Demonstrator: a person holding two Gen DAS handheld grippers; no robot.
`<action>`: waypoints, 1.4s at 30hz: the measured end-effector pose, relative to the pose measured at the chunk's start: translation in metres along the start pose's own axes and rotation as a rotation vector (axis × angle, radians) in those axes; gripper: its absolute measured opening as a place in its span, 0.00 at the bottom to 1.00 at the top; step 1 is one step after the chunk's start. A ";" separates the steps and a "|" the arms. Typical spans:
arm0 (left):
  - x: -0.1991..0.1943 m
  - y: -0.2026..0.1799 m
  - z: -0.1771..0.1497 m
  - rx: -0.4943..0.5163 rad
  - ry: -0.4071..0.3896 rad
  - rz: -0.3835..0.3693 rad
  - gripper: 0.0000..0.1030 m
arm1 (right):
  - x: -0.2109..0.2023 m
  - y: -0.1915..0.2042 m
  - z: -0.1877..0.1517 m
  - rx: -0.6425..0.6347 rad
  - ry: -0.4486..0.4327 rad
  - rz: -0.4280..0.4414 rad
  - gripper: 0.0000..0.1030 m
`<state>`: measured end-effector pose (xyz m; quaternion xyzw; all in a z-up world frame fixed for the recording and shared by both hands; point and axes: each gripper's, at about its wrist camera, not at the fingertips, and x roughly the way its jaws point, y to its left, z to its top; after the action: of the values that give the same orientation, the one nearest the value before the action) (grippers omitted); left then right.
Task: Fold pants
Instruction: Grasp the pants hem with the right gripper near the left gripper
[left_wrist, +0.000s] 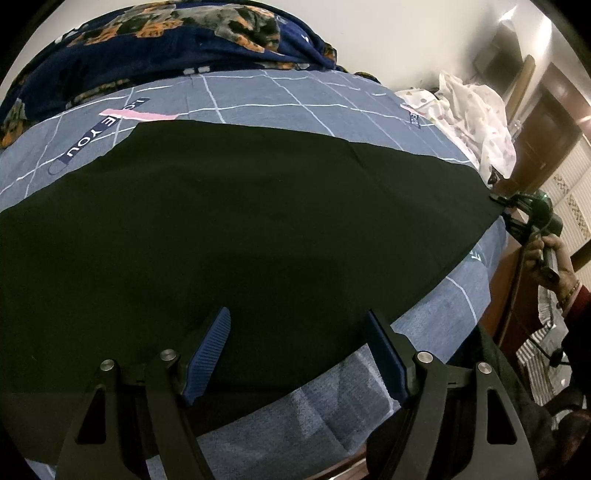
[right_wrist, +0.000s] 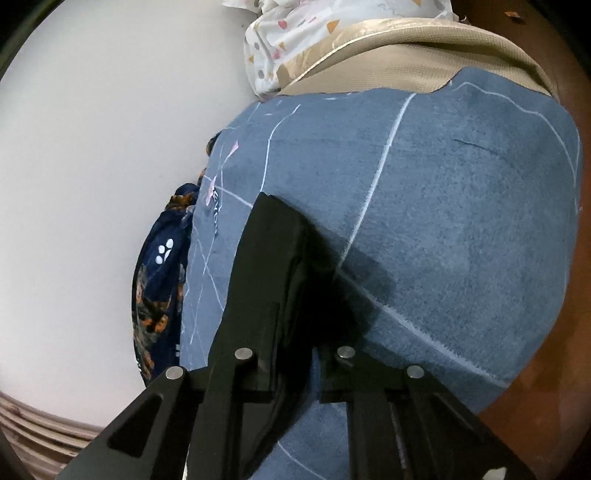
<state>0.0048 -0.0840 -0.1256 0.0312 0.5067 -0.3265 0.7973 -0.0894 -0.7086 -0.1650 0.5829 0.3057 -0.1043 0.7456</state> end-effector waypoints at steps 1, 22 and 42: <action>0.000 0.000 0.000 -0.002 0.000 -0.001 0.73 | 0.000 0.001 0.001 -0.006 -0.001 -0.008 0.12; -0.046 0.026 0.015 -0.091 -0.076 0.021 0.73 | 0.069 0.180 -0.168 -0.382 0.282 0.181 0.13; -0.039 0.045 0.005 -0.155 -0.025 0.024 0.73 | 0.140 0.208 -0.311 -0.660 0.505 0.071 0.13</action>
<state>0.0230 -0.0314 -0.1041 -0.0288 0.5201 -0.2769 0.8075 0.0242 -0.3282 -0.1200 0.3302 0.4756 0.1714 0.7971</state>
